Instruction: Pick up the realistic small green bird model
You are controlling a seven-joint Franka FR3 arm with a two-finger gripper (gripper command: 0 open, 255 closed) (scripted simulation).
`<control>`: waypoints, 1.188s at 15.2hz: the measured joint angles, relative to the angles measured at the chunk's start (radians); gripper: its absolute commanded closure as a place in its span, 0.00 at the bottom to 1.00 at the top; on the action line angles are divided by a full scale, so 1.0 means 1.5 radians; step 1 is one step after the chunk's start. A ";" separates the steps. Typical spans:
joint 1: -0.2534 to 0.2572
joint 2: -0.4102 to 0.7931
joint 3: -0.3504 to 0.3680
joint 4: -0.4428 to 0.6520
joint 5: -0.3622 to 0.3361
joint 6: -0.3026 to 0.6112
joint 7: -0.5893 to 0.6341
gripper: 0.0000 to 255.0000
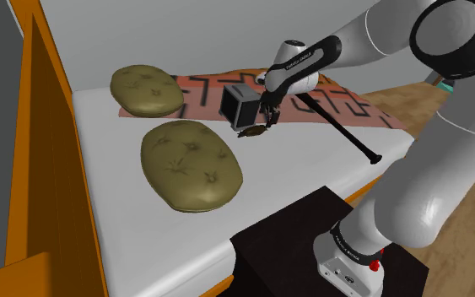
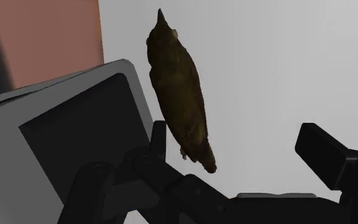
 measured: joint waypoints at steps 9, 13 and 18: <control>-0.050 0.161 0.056 0.090 0.086 0.064 -0.191 0.00; -0.059 0.191 0.068 0.090 0.102 0.093 -0.202 0.00; -0.060 0.195 0.069 0.089 0.104 0.099 -0.203 1.00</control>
